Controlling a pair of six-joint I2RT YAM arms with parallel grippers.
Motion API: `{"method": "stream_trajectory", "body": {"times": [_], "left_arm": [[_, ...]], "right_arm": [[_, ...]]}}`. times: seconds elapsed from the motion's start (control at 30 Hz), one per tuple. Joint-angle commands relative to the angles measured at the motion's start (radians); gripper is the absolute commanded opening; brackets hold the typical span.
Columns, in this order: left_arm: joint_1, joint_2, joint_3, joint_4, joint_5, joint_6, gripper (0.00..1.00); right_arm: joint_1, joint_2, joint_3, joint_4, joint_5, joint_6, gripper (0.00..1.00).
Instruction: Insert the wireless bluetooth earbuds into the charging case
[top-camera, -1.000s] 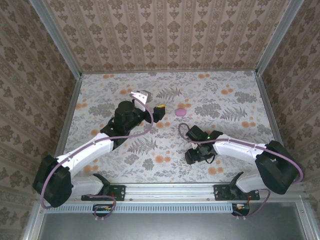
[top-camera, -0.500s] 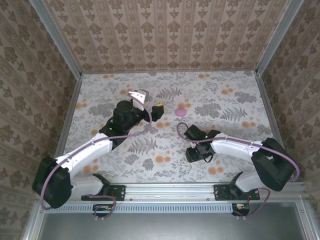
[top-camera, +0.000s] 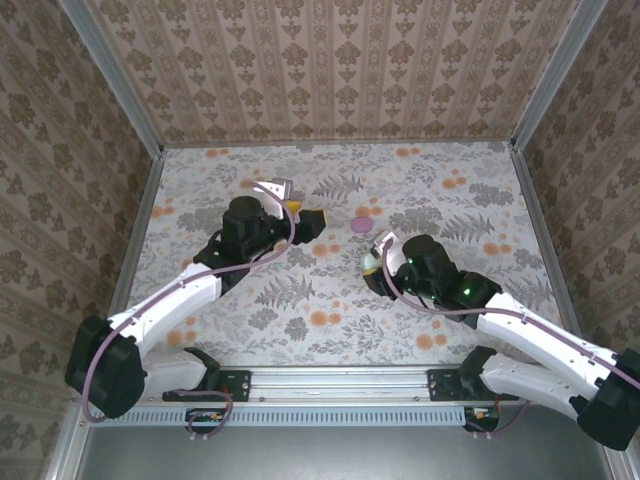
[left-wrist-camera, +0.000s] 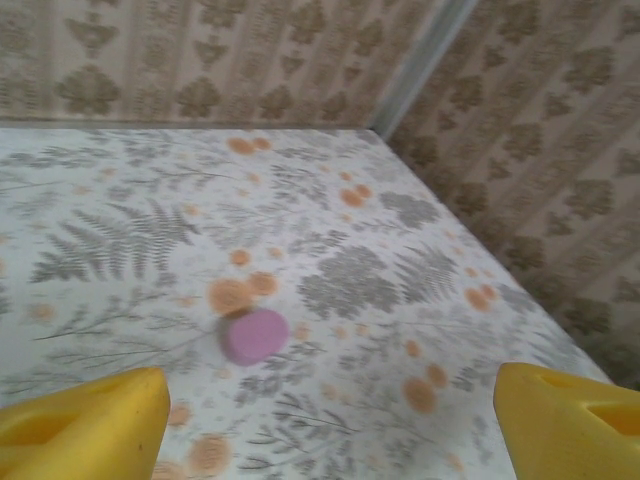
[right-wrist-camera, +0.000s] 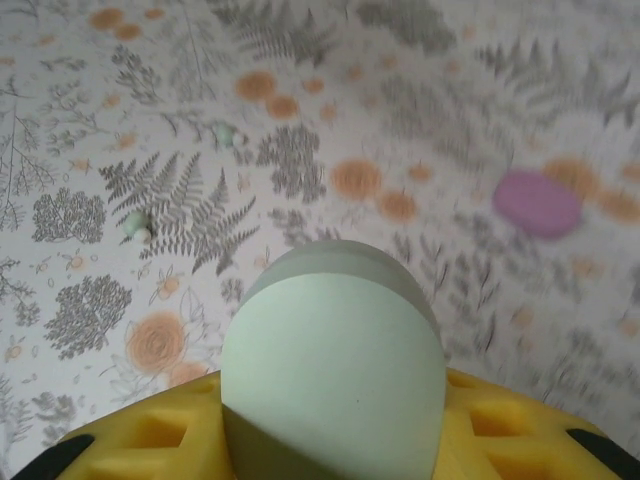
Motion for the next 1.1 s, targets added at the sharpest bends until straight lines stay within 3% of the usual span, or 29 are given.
{"method": "stream_trajectory", "body": {"times": [0.0, 0.17, 0.5, 0.73, 1.07], "left_arm": [[-0.008, -0.038, 0.071, -0.047, 0.221, -0.033, 0.85], [-0.055, -0.057, 0.097, -0.121, 0.280, -0.003, 0.86], [-0.087, -0.036, 0.102, -0.171, 0.295, 0.029, 0.84], [-0.095, -0.003, 0.124, -0.190, 0.338, 0.094, 0.77], [-0.097, 0.056, 0.159, -0.181, 0.400, 0.078, 0.65]], "right_arm": [[0.007, 0.005, 0.051, 0.087, -0.027, -0.256, 0.31], [0.006, 0.073, 0.120, 0.106, -0.045, -0.327, 0.31], [0.005, 0.143, 0.143, 0.222, -0.088, -0.308, 0.31], [0.005, 0.153, 0.150, 0.246, -0.114, -0.310, 0.31], [0.004, 0.149, 0.147, 0.283, -0.130, -0.299, 0.31]]}}
